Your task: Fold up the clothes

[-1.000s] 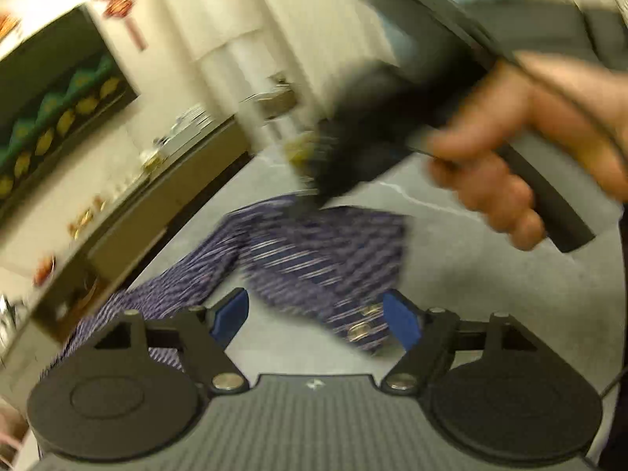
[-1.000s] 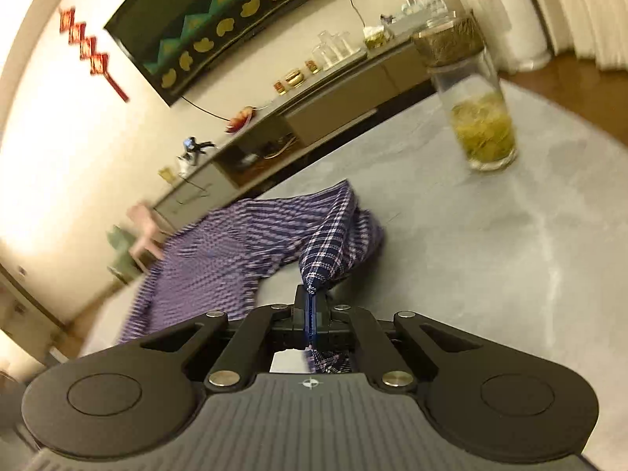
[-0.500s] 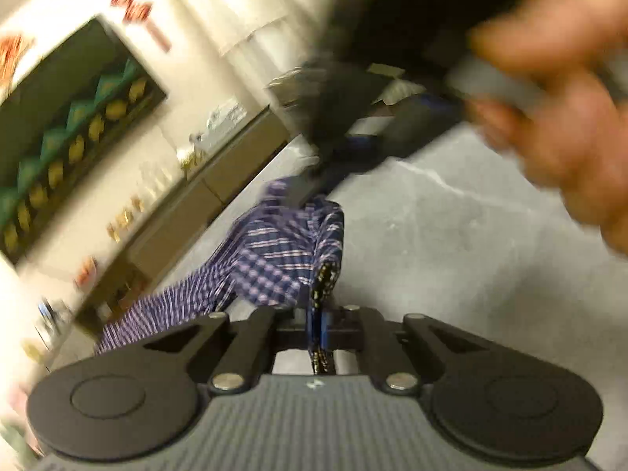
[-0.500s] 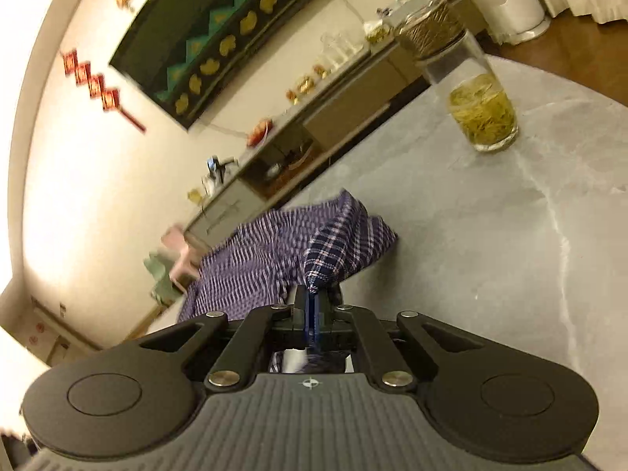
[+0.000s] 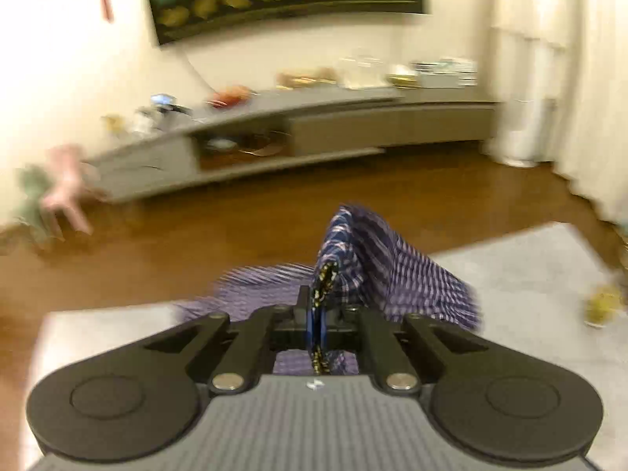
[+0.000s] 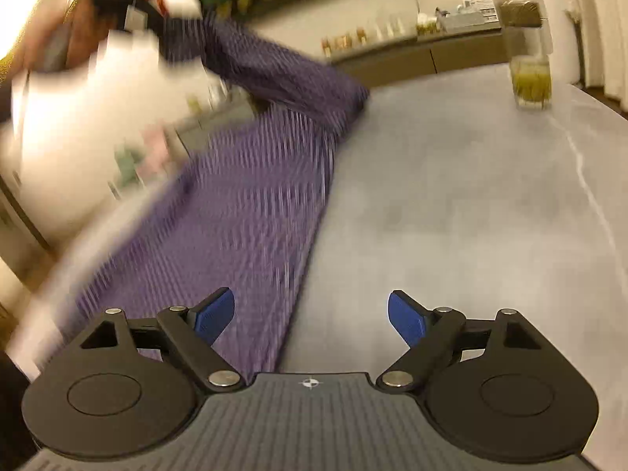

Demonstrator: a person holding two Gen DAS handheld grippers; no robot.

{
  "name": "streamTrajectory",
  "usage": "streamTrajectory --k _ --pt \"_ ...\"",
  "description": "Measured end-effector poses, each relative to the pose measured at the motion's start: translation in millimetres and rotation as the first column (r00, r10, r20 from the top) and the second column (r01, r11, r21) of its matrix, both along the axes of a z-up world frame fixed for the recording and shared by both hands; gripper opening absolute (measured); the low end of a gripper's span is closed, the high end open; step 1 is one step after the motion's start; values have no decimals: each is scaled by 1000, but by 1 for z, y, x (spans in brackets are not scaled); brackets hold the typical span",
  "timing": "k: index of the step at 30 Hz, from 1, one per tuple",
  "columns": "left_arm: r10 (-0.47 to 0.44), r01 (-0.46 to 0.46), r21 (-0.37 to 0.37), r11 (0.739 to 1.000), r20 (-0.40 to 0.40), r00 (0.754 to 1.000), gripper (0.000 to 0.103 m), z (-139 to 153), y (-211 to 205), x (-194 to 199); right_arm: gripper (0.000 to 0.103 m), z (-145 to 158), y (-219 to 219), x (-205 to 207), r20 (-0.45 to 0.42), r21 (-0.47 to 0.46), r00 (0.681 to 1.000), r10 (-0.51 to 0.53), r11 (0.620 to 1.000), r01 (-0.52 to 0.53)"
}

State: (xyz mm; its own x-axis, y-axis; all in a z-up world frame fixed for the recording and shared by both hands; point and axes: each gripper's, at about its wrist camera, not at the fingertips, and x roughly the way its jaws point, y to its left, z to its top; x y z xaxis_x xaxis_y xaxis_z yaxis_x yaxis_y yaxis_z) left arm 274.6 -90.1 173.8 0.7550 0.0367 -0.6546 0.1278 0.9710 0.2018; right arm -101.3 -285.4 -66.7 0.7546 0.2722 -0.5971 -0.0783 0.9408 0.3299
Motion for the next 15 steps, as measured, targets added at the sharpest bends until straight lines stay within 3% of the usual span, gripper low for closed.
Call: streamTrajectory --k 1,2,3,6,7,10,13,15 --pt "7 -7 -7 1000 -2 1000 3 5 5 6 83 -8 15 -7 -24 -43 1000 10 999 -11" --pt "4 -4 -20 1000 -1 1000 3 8 7 9 71 -13 25 -11 -38 -86 999 21 996 -24" --pt "-4 4 -26 1000 -1 1000 3 9 7 10 66 -14 32 -14 -36 -120 999 30 992 -34" --pt "-28 28 -30 999 -5 1000 3 10 6 12 29 -13 53 -20 -27 -201 998 60 978 -64" --pt "-33 33 -29 999 -3 999 3 11 6 12 3 -12 59 -20 -25 -226 998 66 972 -70" --pt "4 -3 -50 999 26 1000 3 -1 27 30 0 -6 76 -25 22 -304 995 97 949 -86" --pt "111 -105 -89 991 70 991 3 1 74 44 0 10 104 -35 97 -374 983 154 921 -107" --pt "163 -158 -97 983 49 985 3 -6 105 52 0 16 128 -40 118 -392 967 225 905 -163"
